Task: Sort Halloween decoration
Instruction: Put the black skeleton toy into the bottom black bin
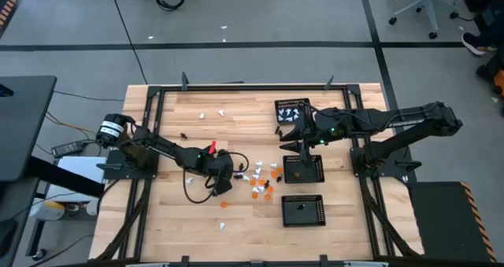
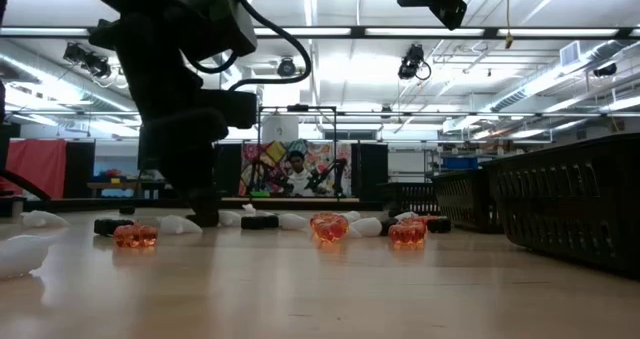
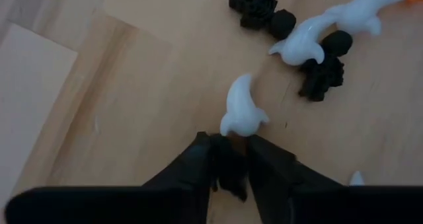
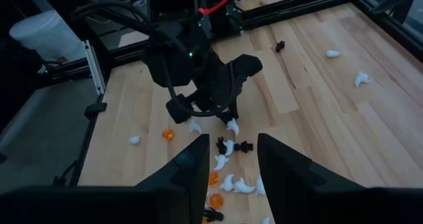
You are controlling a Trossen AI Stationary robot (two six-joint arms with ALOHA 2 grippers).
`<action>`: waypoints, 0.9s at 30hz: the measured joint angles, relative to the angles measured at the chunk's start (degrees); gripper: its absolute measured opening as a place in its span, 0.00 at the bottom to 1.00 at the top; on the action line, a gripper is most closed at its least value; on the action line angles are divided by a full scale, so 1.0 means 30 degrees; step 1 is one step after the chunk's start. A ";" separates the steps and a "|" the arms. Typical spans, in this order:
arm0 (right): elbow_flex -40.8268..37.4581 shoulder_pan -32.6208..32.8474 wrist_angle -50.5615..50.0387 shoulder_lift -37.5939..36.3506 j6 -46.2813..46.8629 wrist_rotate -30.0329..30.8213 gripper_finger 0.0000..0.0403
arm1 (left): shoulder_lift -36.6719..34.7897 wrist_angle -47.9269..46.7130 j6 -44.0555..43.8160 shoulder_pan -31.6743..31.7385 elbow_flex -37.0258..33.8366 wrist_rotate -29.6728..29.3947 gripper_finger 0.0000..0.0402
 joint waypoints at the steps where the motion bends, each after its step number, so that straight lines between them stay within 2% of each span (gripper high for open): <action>1: 0.0000 0.0000 -0.0007 0.0000 -0.0011 0.0000 0.33 | 0.0000 0.0005 0.0000 0.0000 -0.0002 0.0000 0.21; 7: 0.0000 -0.0207 -0.0214 -0.0171 -0.0153 0.0000 0.33 | -0.0604 -0.0001 0.0161 0.0034 -0.0079 0.0151 0.13; 14: 0.0000 -0.0657 -0.1138 -0.0857 -0.0350 0.0000 0.33 | -0.1932 -0.0168 0.0937 0.0606 -0.0146 0.0761 0.12; 22: 0.0000 -0.1426 -0.1863 -0.1795 -0.0379 0.0595 0.33 | -0.3161 0.3486 0.4104 0.0950 -0.0109 0.2267 0.12; 27: 0.0000 -0.1692 -0.2090 -0.1799 -0.0378 0.0656 0.33 | -0.3044 0.6659 0.5331 0.1340 -0.0073 0.4243 0.12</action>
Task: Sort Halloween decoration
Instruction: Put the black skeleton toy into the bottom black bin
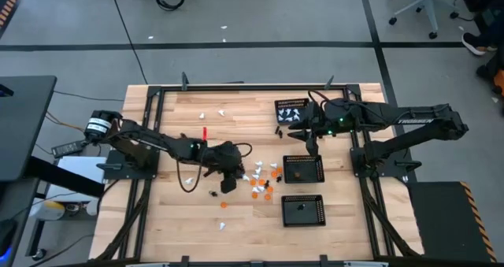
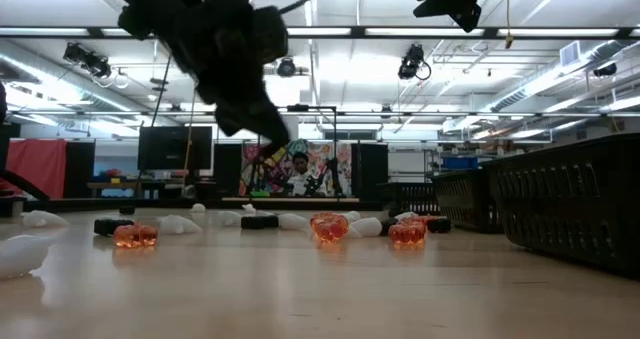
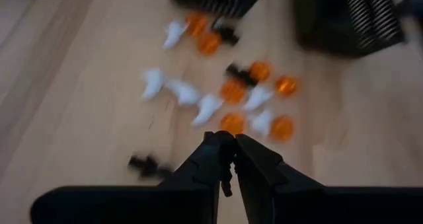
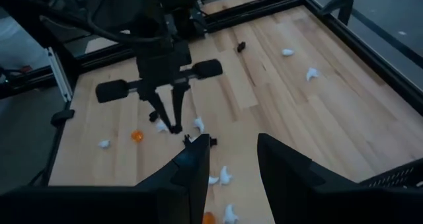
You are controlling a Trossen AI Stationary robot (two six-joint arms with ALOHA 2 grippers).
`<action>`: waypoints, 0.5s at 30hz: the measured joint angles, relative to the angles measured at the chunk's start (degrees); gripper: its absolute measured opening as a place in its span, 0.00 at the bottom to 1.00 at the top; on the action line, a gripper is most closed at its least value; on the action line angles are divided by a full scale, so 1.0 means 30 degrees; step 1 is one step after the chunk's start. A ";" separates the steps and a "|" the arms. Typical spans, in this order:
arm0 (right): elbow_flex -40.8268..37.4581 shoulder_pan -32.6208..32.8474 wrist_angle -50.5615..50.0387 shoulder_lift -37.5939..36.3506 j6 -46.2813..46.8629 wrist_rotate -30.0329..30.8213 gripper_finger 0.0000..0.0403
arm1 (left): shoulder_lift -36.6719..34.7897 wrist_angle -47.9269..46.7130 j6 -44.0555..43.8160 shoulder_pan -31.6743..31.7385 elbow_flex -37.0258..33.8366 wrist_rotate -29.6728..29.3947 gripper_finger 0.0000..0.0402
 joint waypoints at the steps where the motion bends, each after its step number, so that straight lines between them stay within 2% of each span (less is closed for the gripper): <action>1: 0.0000 -0.0053 0.0014 0.0007 0.0020 -0.0006 0.33 | 0.0006 0.0273 -0.0069 0.0130 0.0000 0.0217 0.12; 4: 0.0000 -0.0240 0.0014 0.0014 0.0186 0.0000 0.33 | 0.0028 0.1103 -0.0321 0.0645 0.0286 0.1009 0.12; 8: 0.0000 -0.0803 0.0006 0.0021 0.0144 -0.0001 0.33 | 0.0733 0.1081 0.2110 0.0933 0.2506 0.1358 0.12; 11: 0.0000 -0.1512 0.0070 0.0009 0.0160 0.0146 0.33 | 0.2378 0.0615 0.3689 0.0926 0.5006 0.1793 0.12; 15: -0.0007 -0.2320 0.1030 -0.0452 0.0501 -0.0406 0.33 | 0.5167 0.0421 0.4215 0.0908 0.8412 0.3441 0.12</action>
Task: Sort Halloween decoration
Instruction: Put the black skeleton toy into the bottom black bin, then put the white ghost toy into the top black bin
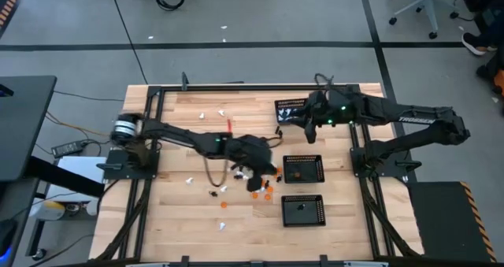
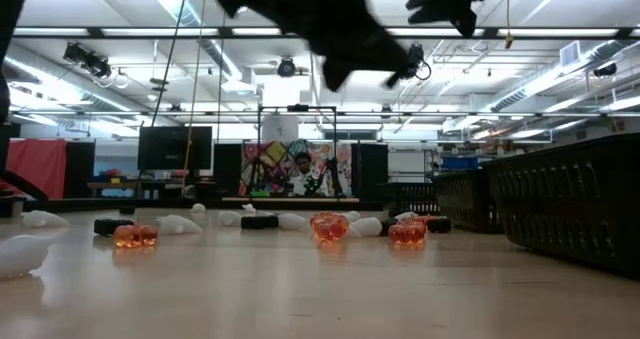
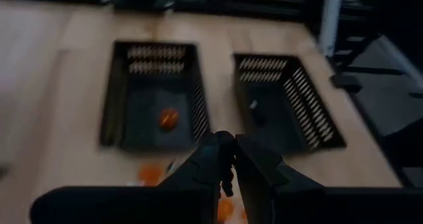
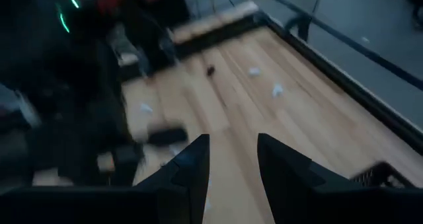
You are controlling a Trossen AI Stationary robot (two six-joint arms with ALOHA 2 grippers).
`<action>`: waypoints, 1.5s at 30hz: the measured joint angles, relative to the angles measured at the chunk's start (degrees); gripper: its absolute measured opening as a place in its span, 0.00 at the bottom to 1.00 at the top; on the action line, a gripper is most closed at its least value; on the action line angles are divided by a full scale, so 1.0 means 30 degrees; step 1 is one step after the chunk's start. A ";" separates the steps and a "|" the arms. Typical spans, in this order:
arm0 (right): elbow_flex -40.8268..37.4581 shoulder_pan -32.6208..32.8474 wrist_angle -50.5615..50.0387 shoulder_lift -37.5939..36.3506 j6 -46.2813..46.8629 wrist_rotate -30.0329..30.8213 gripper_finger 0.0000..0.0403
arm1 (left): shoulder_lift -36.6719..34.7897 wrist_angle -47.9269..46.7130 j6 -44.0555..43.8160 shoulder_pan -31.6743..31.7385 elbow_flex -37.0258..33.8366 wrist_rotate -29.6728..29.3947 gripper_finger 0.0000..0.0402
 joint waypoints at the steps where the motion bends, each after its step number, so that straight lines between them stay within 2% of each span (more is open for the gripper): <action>1: 0.0000 -0.0102 0.0379 -0.0216 0.0004 -0.0314 0.33 | 0.0714 -0.0068 0.0009 -0.0062 0.0745 0.0382 0.12; 5: 0.0000 -0.0289 0.0548 -0.1381 0.0232 -0.0680 0.33 | 0.3249 -0.0189 -0.0223 -0.0296 0.3774 0.2408 0.12; 9: 0.0000 -0.0538 -0.0226 -0.2855 0.0438 0.0229 0.33 | 0.5236 -0.0119 -0.1133 -0.0681 0.6237 0.4523 0.12; 15: 0.0000 -0.0863 -0.0893 -0.4594 0.0276 0.1127 0.33 | 0.7907 0.0051 -0.1277 -0.1493 0.8805 0.4738 0.12; 21: 0.0000 -0.0899 -0.1143 -0.5092 -0.0065 0.1073 0.33 | 0.9735 0.0206 -0.1797 -0.2046 0.9338 0.4378 0.14; 24: 0.0000 -0.0858 -0.1606 -0.5011 0.0095 0.1032 0.33 | 0.9810 0.0380 -0.1795 -0.2267 0.9366 0.4290 0.21; 30: 0.0000 -0.0826 -0.2009 -0.4974 0.0732 0.0542 0.33 | 0.9334 0.0267 -0.2251 -0.2328 0.9386 0.4013 0.41; 33: 0.0000 -0.0826 -0.2000 -0.4980 0.0864 0.0623 0.33 | 0.8545 -0.1205 -0.3199 -0.2166 0.9430 0.3886 0.46; 39: 0.0000 -0.0428 -0.1749 -0.4942 0.0919 0.0004 0.33 | 0.6987 -0.6150 -0.1072 -0.2131 0.9394 0.1306 0.43; 45: 0.0004 0.0252 -0.1317 -0.4439 0.0931 -0.1344 0.33 | 0.5502 -0.9375 0.0996 -0.1660 0.9115 0.0229 0.35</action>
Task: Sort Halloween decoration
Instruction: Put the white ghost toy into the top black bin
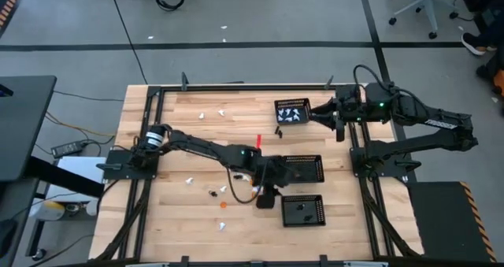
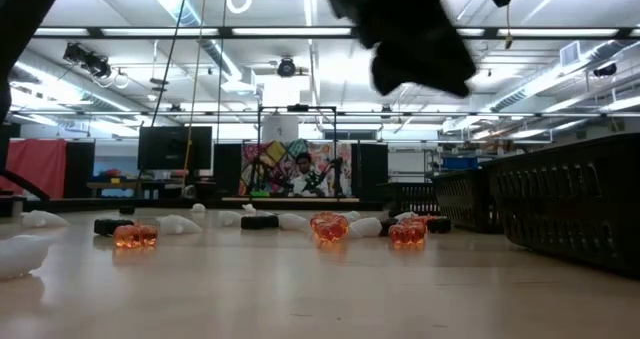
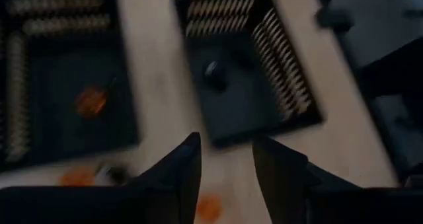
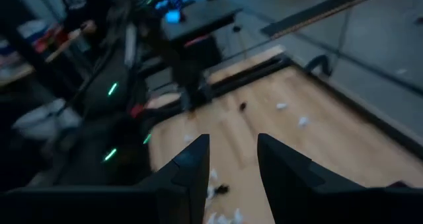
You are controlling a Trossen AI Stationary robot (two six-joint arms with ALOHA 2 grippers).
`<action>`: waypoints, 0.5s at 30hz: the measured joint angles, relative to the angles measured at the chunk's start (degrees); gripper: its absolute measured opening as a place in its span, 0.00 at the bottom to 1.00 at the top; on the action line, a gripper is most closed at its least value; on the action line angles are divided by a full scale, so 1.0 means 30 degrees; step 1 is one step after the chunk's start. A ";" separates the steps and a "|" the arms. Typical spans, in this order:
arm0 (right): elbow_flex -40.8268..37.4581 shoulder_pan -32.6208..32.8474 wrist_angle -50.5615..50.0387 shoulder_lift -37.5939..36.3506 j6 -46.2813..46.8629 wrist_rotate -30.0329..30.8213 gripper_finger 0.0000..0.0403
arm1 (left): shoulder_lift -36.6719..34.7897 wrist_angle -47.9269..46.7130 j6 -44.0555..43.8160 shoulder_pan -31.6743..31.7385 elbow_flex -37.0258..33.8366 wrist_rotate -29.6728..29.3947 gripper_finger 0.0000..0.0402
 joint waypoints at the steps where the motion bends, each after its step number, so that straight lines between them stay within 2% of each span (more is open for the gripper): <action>1: 0.0004 0.0234 -0.0028 0.0271 0.0010 -0.0108 0.33 | -0.0384 0.0279 0.0158 0.0112 -0.0377 -0.0285 0.34; 4: 0.0004 0.1074 -0.0120 0.1367 0.0001 -0.0132 0.33 | -0.2298 0.0762 0.0339 0.0445 -0.2609 -0.1011 0.31; 8: 0.0011 0.1936 -0.0390 0.3134 -0.0379 -0.0129 0.33 | -0.5423 0.1139 -0.0314 0.0793 -0.6961 -0.2299 0.30; 15: -0.0004 0.2803 0.0011 0.7126 -0.0721 -0.1212 0.33 | -1.1495 0.3938 -0.3978 0.1306 -1.4891 -0.4014 0.29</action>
